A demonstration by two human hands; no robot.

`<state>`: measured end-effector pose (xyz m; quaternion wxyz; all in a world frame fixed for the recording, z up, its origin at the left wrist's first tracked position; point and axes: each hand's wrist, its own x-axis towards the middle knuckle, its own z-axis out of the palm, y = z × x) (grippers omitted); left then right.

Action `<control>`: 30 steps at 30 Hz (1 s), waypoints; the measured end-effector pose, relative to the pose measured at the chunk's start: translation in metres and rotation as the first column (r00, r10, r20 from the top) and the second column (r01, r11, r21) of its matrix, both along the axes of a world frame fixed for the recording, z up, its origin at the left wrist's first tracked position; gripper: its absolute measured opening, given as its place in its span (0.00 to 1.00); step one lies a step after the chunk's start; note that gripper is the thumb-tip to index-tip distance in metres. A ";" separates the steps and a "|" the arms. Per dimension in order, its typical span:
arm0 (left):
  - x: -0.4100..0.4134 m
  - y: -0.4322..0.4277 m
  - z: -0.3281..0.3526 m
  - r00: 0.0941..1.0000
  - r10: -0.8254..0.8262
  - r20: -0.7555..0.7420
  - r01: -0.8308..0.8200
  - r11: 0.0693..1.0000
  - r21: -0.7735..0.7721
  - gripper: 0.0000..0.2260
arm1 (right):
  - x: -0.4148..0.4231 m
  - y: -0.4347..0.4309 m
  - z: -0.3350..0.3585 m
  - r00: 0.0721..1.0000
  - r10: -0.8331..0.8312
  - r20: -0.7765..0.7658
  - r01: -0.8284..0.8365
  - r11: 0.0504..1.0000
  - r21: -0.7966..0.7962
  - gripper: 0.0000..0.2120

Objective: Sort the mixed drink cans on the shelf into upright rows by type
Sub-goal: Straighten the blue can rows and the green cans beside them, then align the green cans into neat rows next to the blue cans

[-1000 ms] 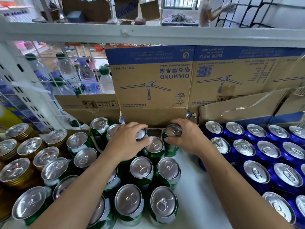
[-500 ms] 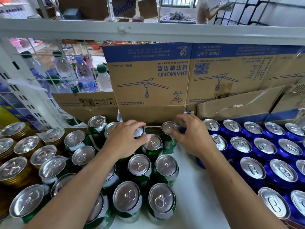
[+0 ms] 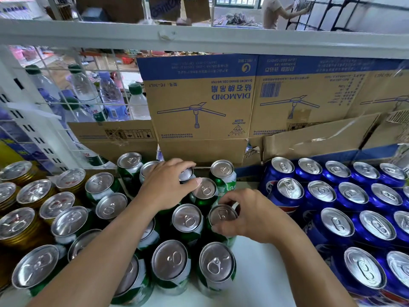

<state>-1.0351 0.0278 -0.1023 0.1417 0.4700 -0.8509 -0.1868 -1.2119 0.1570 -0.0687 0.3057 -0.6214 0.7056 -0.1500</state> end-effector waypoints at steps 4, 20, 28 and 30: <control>0.001 0.001 0.001 1.000 -0.010 0.004 0.010 1.000 0.008 0.24 | 0.000 0.003 -0.003 1.000 -0.004 -0.004 0.003 0.999 -0.038 0.22; 0.000 0.002 0.003 1.000 -0.010 0.015 0.010 1.000 -0.002 0.23 | -0.009 0.006 -0.005 0.986 -0.161 0.042 0.166 0.966 -0.199 0.21; -0.017 -0.003 0.019 0.982 -0.073 0.177 0.077 0.997 -0.016 0.24 | -0.015 -0.001 0.003 0.977 -0.205 -0.065 0.181 0.947 -0.266 0.17; -0.033 -0.002 0.030 0.974 -0.139 0.178 0.142 0.990 -0.005 0.26 | -0.015 -0.003 -0.001 0.976 -0.201 -0.088 0.172 0.951 -0.256 0.16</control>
